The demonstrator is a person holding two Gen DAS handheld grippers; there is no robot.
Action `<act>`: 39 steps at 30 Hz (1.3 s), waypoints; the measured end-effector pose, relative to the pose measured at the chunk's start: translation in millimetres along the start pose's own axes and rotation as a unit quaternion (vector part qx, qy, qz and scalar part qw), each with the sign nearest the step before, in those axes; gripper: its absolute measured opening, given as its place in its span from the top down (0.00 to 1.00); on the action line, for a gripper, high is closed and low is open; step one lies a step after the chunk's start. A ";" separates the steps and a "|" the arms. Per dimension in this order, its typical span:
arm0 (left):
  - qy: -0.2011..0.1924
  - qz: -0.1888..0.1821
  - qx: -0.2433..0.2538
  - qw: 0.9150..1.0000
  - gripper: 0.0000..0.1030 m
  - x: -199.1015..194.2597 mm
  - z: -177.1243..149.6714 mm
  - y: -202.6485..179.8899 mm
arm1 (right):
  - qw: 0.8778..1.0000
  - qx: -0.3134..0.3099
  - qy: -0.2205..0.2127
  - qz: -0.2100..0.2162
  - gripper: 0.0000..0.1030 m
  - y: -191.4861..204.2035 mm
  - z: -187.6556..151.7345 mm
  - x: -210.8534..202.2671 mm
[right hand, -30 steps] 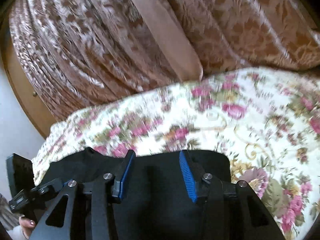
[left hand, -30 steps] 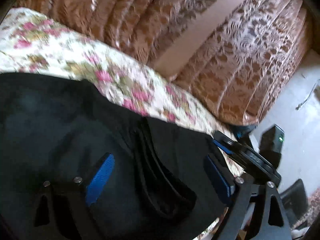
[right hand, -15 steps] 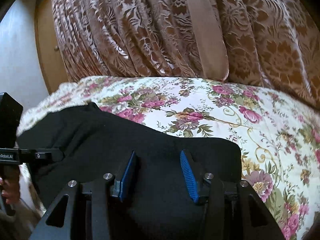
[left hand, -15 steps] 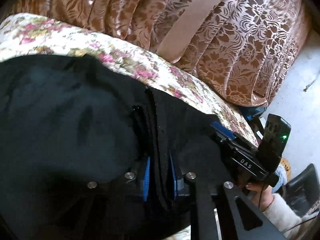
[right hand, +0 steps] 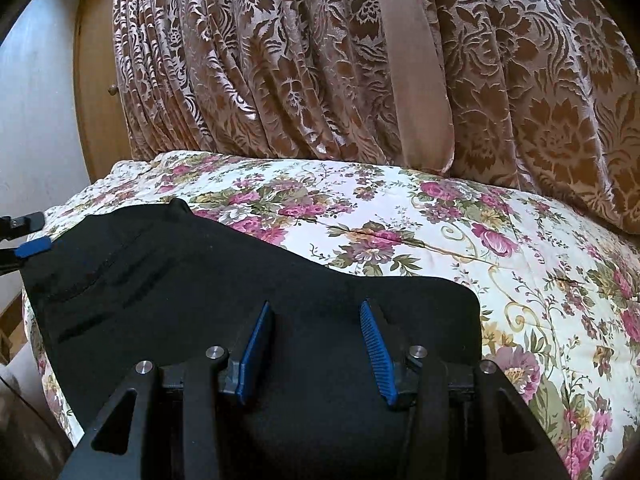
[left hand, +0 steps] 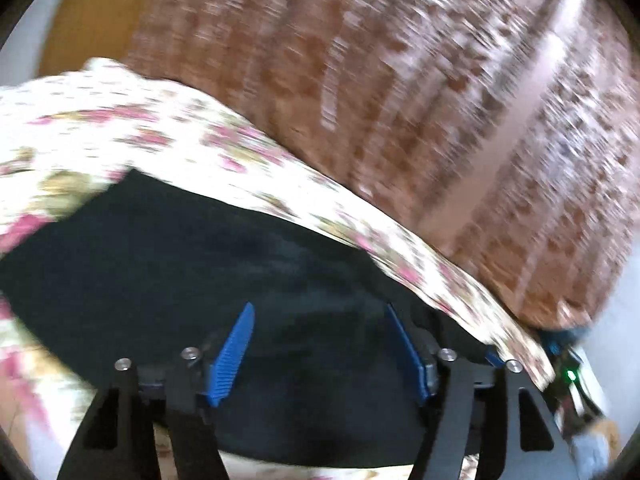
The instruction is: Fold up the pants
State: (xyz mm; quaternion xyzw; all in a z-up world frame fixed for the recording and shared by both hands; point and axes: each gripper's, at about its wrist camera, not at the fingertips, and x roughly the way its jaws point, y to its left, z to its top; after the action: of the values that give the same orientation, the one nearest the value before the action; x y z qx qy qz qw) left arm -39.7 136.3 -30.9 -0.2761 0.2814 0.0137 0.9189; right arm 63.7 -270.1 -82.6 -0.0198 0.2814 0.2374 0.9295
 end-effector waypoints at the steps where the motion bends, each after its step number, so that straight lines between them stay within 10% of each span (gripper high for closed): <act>1: -0.015 0.023 -0.013 1.000 0.32 -10.1 0.9 12.2 | 1.000 0.001 -0.001 0.000 0.53 0.6 -0.2 -0.4; 10: -0.074 0.138 -0.168 0.973 0.26 -59.7 -12.6 99.4 | 1.000 0.003 -0.005 0.001 0.53 -0.6 -1.4 -1.3; 20: -0.024 0.093 -0.198 0.976 0.26 -12.1 -3.0 125.3 | 1.000 -0.005 -0.001 -0.006 0.53 3.8 -1.8 -0.8; 39: -0.049 0.065 -0.220 0.972 0.33 -18.6 -8.7 134.3 | 1.000 -0.003 -0.005 -0.006 0.53 2.9 -1.8 -2.1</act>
State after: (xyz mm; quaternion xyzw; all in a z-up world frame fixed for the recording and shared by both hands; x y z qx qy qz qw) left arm -84.0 248.0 -94.3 -0.4515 0.2439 0.1488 0.8453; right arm 60.0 -268.7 -82.7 -0.0229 0.2760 0.2328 0.9323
